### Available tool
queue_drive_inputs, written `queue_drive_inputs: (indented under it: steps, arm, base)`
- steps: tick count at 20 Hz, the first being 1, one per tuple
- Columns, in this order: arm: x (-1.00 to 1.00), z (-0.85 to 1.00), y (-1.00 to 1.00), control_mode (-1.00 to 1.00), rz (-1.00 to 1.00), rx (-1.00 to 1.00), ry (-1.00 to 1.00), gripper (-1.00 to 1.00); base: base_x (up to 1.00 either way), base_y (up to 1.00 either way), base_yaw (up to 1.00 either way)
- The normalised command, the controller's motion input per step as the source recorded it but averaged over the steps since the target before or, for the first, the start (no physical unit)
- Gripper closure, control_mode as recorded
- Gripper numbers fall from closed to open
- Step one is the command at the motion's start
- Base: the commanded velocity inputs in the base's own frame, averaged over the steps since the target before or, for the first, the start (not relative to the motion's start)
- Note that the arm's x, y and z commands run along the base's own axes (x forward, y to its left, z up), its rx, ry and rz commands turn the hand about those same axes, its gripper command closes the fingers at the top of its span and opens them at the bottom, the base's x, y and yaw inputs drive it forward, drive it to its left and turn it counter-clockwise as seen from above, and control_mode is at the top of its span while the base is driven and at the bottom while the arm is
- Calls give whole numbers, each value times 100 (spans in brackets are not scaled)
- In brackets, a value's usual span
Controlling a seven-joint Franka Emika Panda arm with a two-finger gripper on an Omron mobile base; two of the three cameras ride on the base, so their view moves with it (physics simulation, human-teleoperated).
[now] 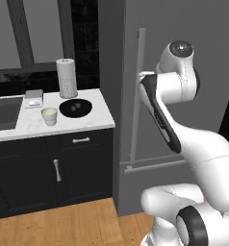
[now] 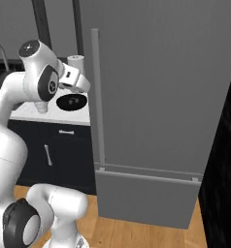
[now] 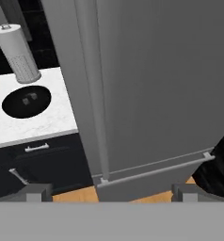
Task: Grab a lemon wedge from the fridge and one ice cube from the ice bowl, and put them in the glass of lemonade.
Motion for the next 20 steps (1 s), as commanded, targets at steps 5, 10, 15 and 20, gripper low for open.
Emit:
queue_drive_inputs:
  steps: [5,10,15,20]
  arm:
    - [48,-51,-1,-100,1,5,-21,-100]
    - [62,-18,-1,-100,5,6,-9,-100]
    - [41,0,-2,-100,6,3,0,-100]
    - [21,0,-8,-100,1,0,0,-100]
  base:
    - [0,0,0]
    - [0,0,0]
    - [0,0,0]
    - [0,0,0]
